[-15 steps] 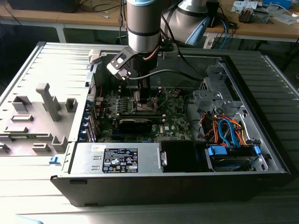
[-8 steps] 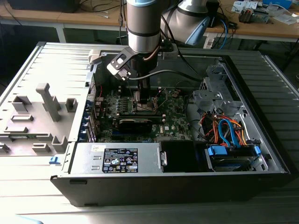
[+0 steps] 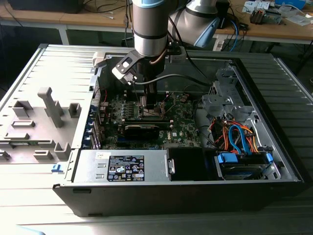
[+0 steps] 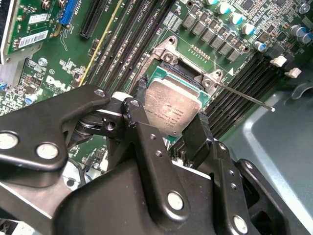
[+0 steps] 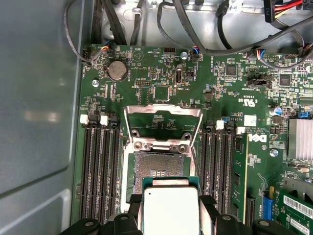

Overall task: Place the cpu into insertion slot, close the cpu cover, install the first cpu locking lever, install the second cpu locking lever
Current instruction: 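Place the cpu into insertion slot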

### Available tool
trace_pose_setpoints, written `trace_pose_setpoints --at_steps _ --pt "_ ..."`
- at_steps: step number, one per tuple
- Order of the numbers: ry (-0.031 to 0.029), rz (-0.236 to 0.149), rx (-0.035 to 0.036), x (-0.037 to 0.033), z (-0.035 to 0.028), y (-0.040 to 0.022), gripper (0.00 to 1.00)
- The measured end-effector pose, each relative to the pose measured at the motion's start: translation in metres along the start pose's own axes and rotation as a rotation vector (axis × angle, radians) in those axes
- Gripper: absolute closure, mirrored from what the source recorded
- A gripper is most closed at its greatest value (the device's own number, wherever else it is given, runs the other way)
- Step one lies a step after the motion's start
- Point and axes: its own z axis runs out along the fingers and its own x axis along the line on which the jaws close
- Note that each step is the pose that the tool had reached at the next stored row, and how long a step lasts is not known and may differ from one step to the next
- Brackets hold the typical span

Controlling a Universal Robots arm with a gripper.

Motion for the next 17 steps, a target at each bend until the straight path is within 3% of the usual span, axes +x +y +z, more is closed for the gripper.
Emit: trace_pose_setpoints --at_steps 10,12,14,15,17 --pt "-0.0013 0.0 0.0 0.0 0.0018 0.0 0.45" --pt "-0.0088 0.0 0.0004 0.0006 0.0018 0.0 0.45" --pt "-0.0206 -0.001 0.0012 0.0026 0.0018 0.0005 0.45" --pt "-0.0356 -0.001 0.0021 0.0041 0.0018 0.0014 0.45" --pt "-0.0478 -0.001 0.0029 0.0057 0.0019 0.0036 0.45"
